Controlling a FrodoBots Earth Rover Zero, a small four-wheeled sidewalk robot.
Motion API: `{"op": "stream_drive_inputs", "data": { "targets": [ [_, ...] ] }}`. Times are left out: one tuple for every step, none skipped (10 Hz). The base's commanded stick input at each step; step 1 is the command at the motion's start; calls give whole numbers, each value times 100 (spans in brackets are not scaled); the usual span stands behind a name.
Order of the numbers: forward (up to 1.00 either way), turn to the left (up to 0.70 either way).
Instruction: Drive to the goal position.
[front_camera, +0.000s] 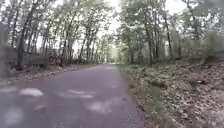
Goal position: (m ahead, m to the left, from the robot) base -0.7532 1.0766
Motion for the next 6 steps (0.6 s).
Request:
{"op": "stream_drive_inputs", "data": {
  "targets": [
    [70, 10],
    [70, 11],
    [70, 12],
    [70, 13],
    [70, 14],
    [70, 8]
  ]
}}
